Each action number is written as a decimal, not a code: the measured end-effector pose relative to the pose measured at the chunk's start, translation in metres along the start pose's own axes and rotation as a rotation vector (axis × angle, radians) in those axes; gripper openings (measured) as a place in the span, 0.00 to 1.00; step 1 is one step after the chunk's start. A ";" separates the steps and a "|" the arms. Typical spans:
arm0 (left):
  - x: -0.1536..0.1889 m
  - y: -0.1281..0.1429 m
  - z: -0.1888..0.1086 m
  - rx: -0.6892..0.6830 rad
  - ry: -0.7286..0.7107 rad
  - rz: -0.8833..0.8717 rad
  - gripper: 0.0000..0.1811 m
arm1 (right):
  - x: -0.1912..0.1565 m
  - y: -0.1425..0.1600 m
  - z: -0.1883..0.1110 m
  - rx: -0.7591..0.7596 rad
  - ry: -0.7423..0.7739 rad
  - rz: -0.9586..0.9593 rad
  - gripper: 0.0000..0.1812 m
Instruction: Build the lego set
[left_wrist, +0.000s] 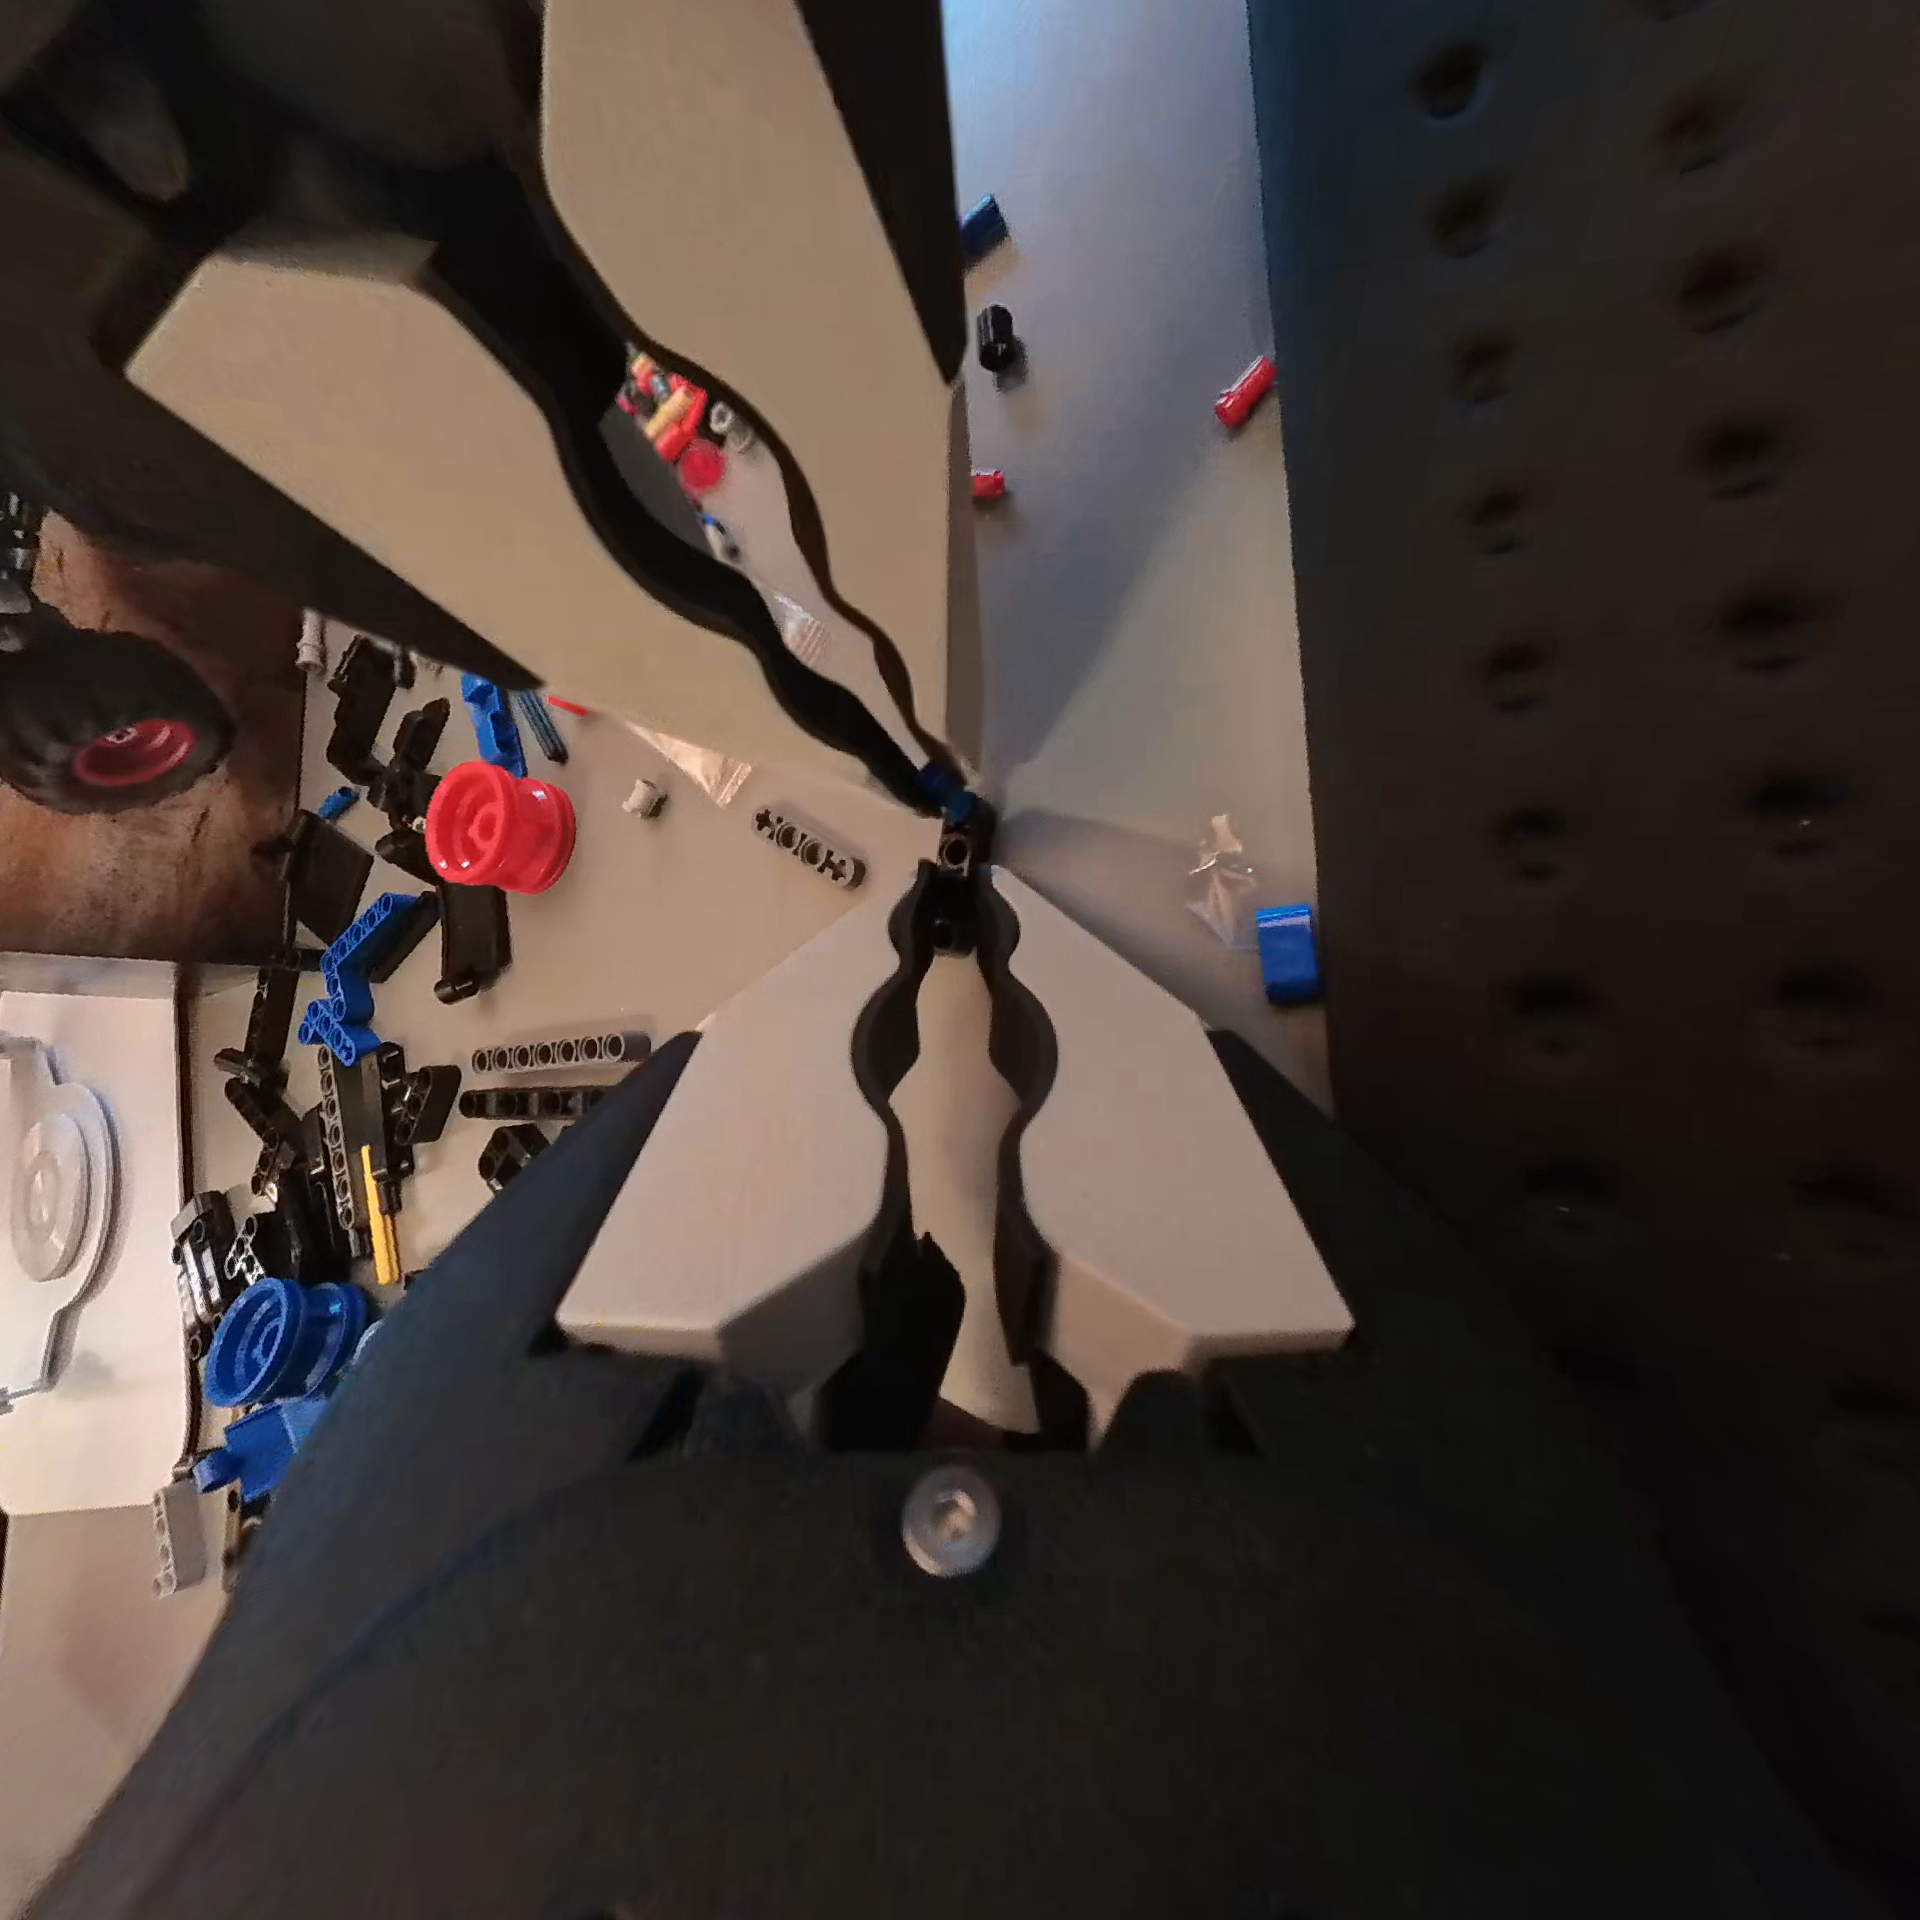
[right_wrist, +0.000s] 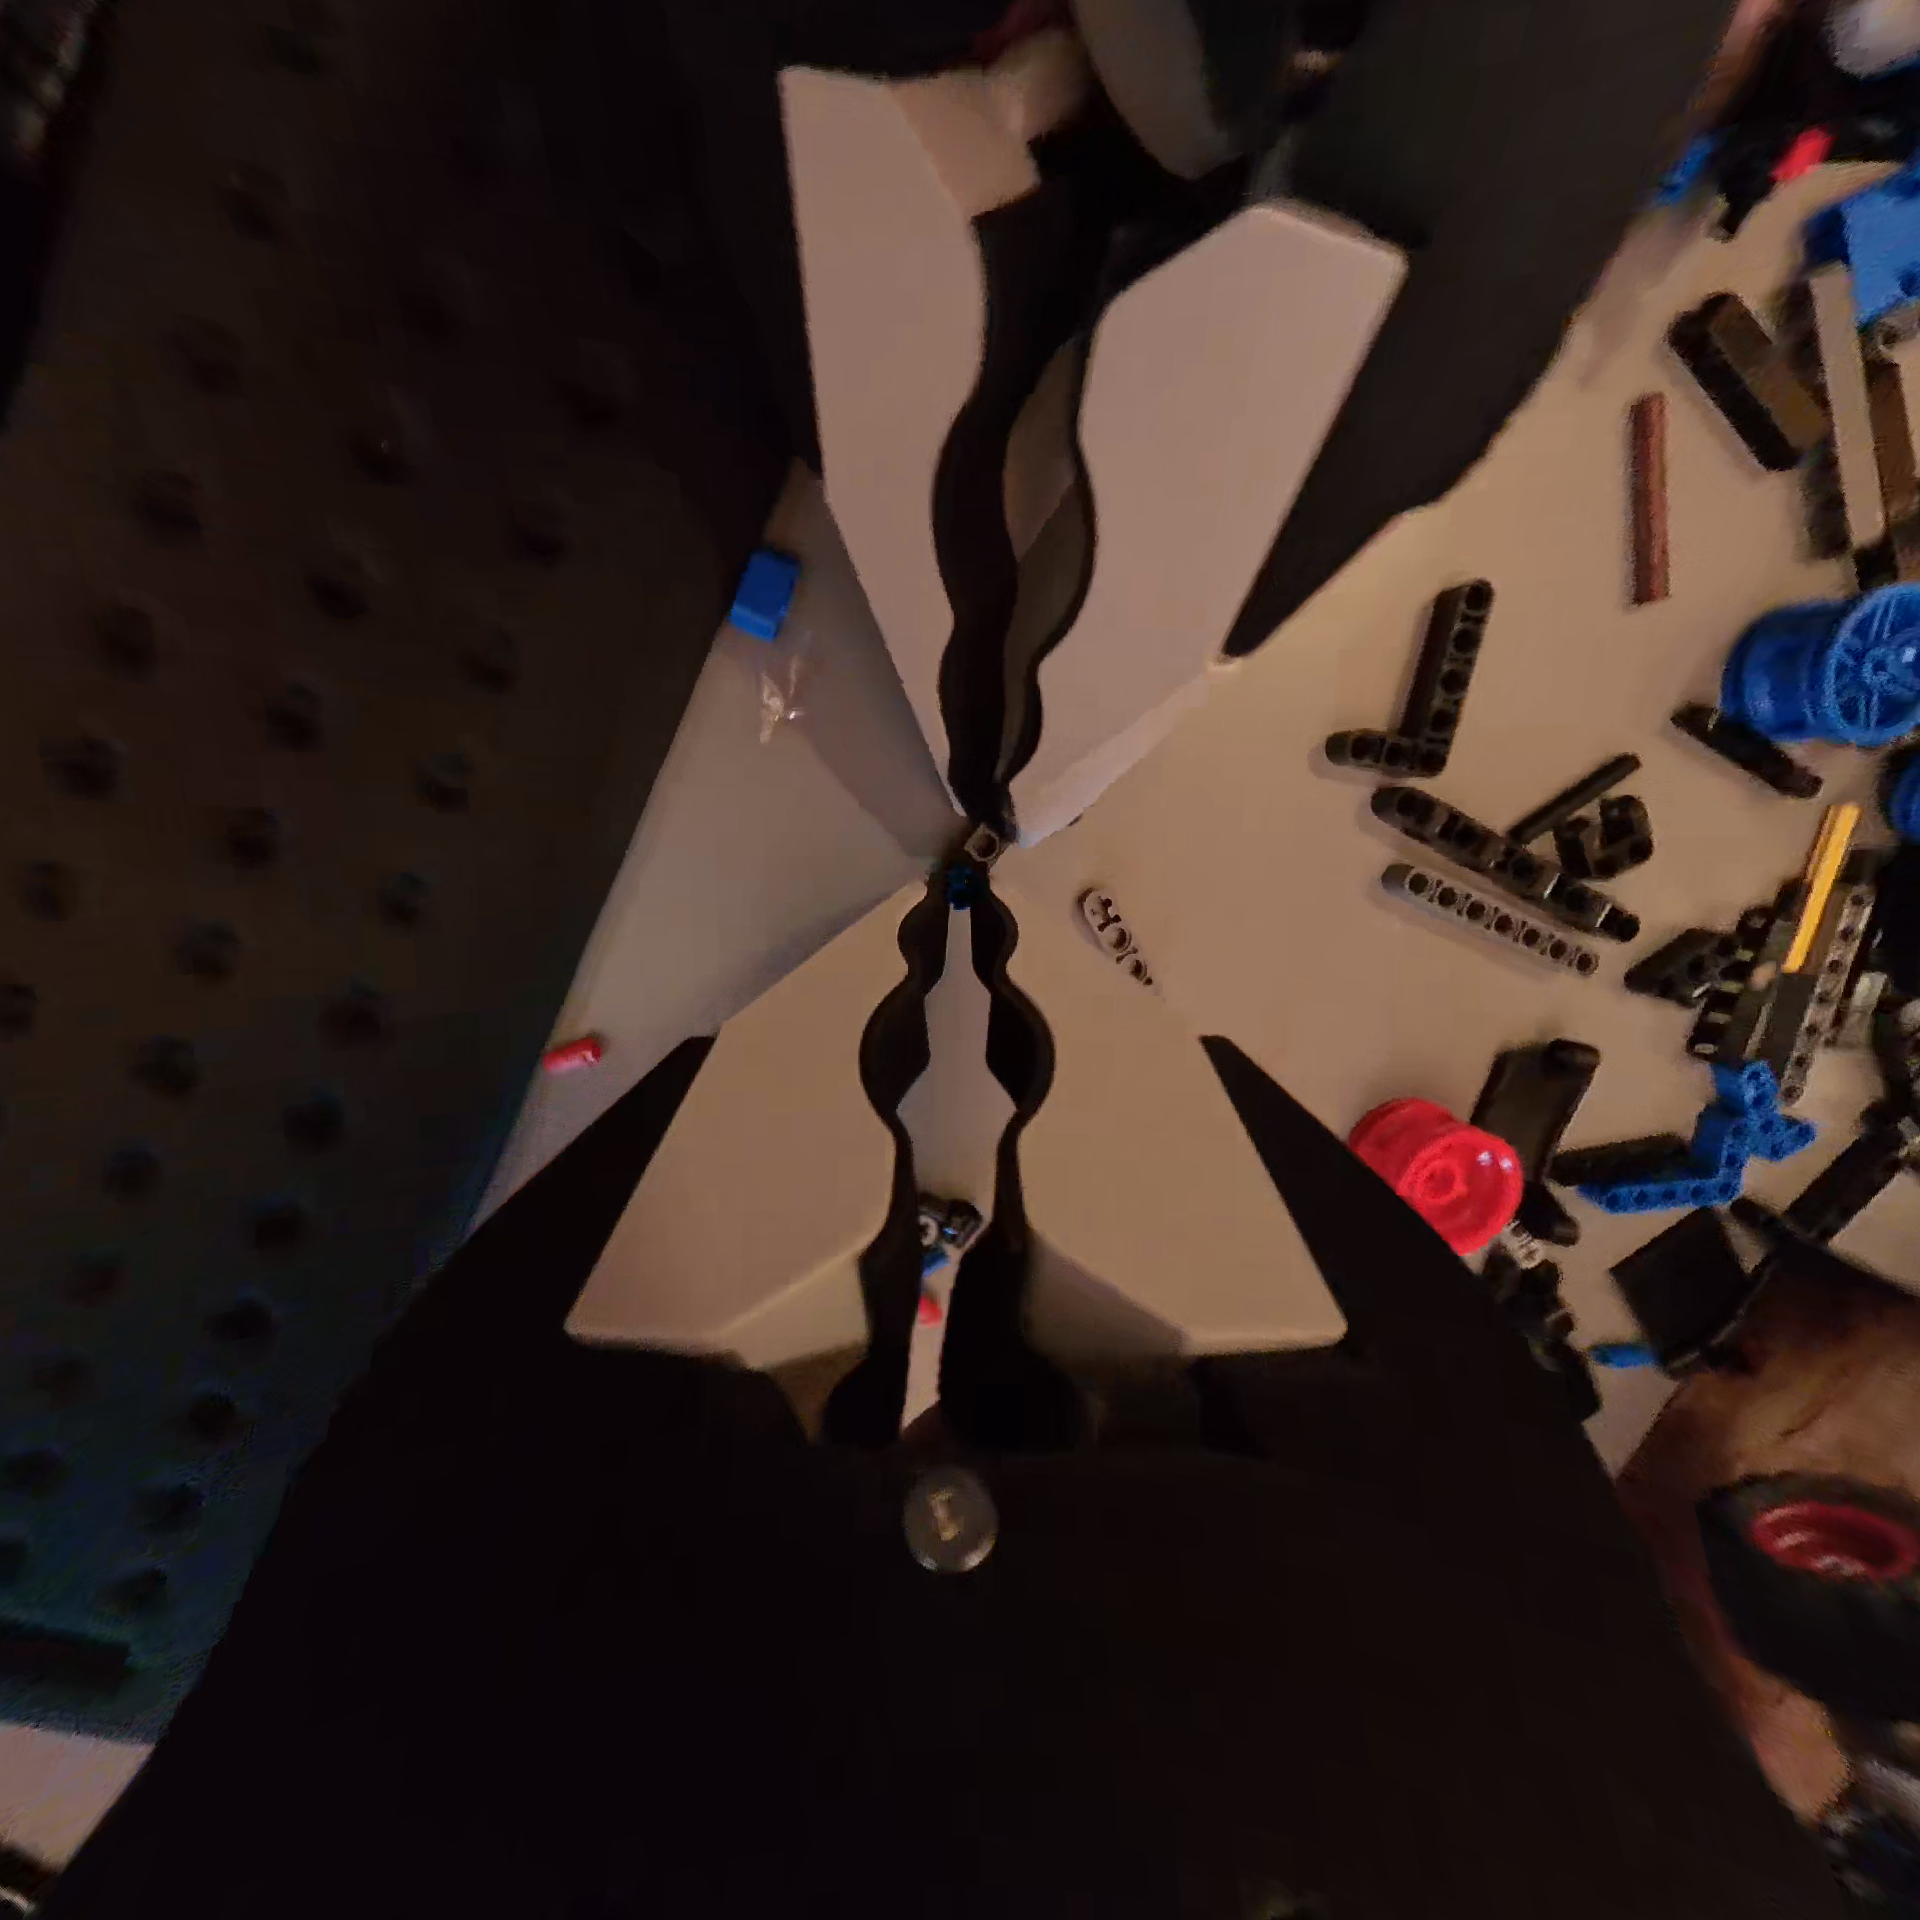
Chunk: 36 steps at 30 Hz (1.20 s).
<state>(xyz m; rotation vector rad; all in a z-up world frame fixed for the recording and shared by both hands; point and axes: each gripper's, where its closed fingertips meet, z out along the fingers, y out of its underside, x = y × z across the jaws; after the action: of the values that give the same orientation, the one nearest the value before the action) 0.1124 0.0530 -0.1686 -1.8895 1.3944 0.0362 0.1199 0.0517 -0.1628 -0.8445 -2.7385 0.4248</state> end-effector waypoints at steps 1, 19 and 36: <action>0.000 0.000 0.000 0.003 0.003 -0.003 0.03 | 0.000 0.000 0.000 -0.012 -0.004 -0.052 0.02; -0.001 -0.001 0.000 0.025 0.008 -0.013 0.03 | 0.001 0.003 -0.003 0.072 -0.005 0.123 0.13; -0.019 -0.017 -0.007 0.114 -0.097 -0.019 0.12 | 0.013 0.001 -0.017 0.364 0.064 0.556 0.03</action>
<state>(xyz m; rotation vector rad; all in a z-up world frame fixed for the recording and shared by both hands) 0.1158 0.0656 -0.1461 -1.7834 1.2861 0.0384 0.1152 0.0632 -0.1454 -1.4660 -2.2257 0.9420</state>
